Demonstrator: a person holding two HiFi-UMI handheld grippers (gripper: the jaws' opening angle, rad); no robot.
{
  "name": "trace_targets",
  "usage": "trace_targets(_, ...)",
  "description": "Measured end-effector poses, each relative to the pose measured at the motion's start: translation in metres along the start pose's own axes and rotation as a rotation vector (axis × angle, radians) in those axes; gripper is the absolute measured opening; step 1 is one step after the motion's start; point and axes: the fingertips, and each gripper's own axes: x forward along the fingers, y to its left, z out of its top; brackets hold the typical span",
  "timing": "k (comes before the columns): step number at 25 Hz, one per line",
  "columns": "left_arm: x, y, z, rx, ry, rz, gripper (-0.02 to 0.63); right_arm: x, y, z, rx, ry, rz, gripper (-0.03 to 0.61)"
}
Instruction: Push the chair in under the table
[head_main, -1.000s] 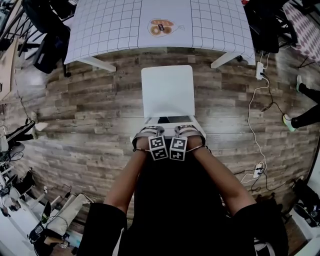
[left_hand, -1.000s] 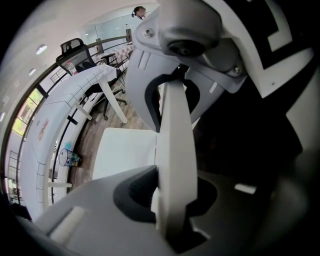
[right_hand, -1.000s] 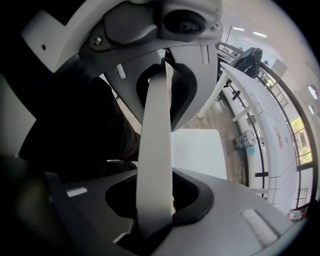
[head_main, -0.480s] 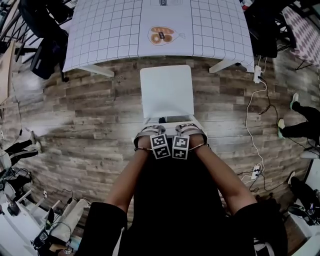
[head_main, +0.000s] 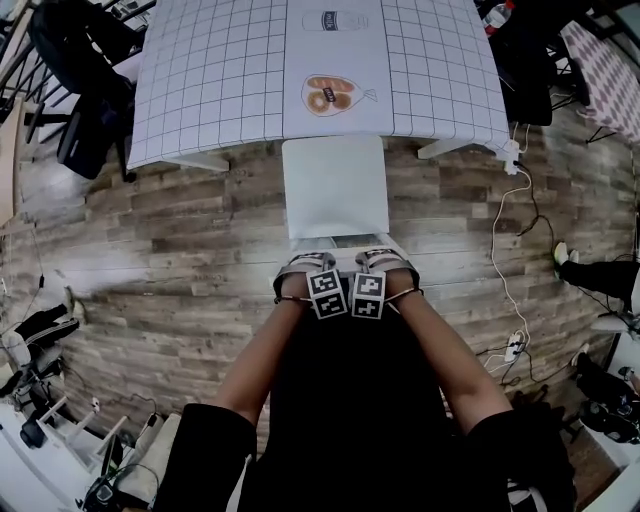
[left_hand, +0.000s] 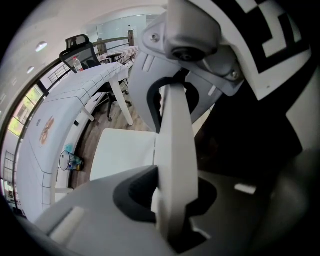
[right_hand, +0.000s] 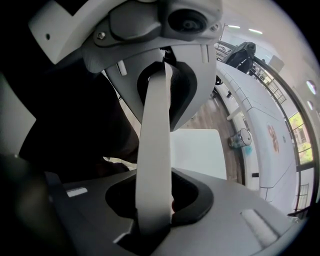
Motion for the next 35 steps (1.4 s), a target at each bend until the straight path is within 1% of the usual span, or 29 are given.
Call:
trace_targets(8, -0.003, 0.042, -0.004, 0.005, -0.027, -0.021, 0.087, 0.004, -0.042, 0.005, 0.013, 0.003, -0.008, 0.107)
trace_targets(13, -0.006, 0.066, -0.002, 0.006, -0.026, -0.021, 0.087, 0.003, -0.065, 0.004, 0.017, 0.002, -0.002, 0.110)
trace_targets(21, -0.007, 0.080, -0.001, 0.006, -0.028, -0.029, 0.091, 0.003, -0.078, 0.004, 0.019, 0.007, -0.008, 0.110)
trace_targets(27, -0.009, 0.084, -0.003, 0.008, -0.033, -0.034, 0.092, 0.004, -0.081, 0.007, 0.037, 0.004, 0.017, 0.117)
trace_targets(35, -0.012, 0.108, -0.004, 0.016, -0.028, -0.037, 0.091, 0.002, -0.107, 0.009, 0.037, 0.001, 0.002, 0.110)
